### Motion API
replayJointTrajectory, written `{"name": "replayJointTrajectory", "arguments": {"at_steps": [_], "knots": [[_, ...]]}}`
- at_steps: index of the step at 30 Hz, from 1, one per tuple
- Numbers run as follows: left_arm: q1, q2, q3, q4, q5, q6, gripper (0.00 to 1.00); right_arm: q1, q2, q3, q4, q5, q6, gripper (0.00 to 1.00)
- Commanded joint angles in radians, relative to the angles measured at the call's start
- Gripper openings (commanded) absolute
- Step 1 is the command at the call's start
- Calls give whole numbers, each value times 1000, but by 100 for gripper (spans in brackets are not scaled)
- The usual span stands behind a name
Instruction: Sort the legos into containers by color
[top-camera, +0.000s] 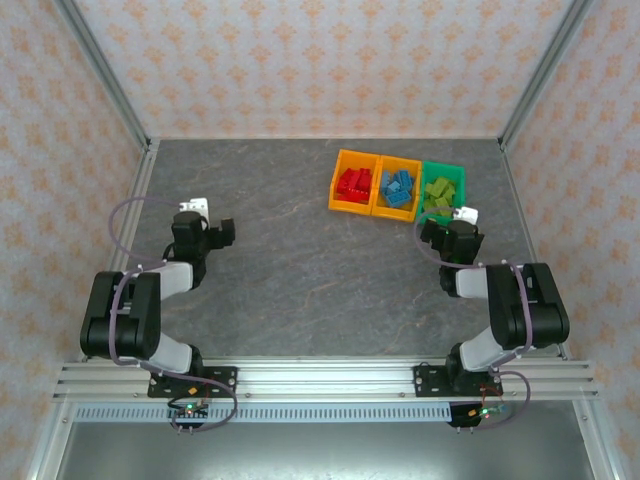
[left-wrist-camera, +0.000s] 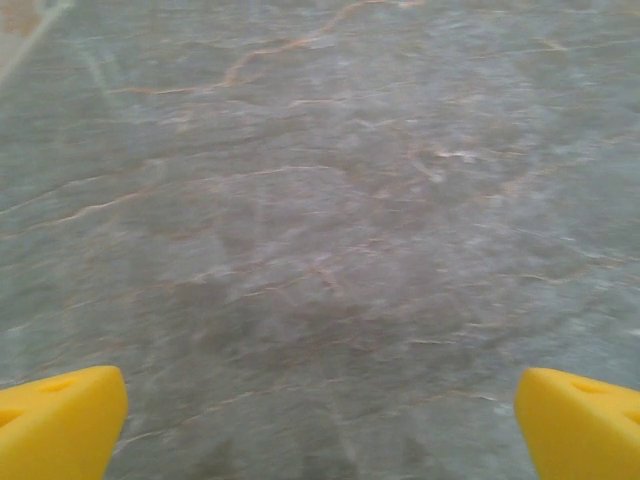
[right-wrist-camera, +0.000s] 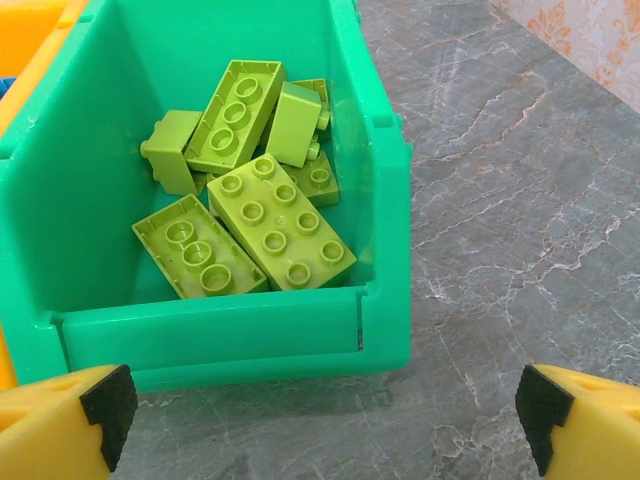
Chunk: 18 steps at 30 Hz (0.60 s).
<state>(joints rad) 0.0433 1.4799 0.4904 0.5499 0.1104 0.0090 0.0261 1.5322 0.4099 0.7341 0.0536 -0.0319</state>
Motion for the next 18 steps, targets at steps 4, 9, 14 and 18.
{"name": "replayJointTrajectory", "arguments": {"at_steps": [4,9,14,18], "knots": [[-37,14,-77,214,9,27,100,0,-15,21,14,-14,-13,99],[-64,20,-60,191,-121,8,100,1,-12,21,16,-14,-14,99],[-65,20,-59,188,-121,7,100,1,0,35,0,-31,-16,99],[-65,19,-59,188,-121,7,100,-1,-13,15,21,-29,-17,99]]}}
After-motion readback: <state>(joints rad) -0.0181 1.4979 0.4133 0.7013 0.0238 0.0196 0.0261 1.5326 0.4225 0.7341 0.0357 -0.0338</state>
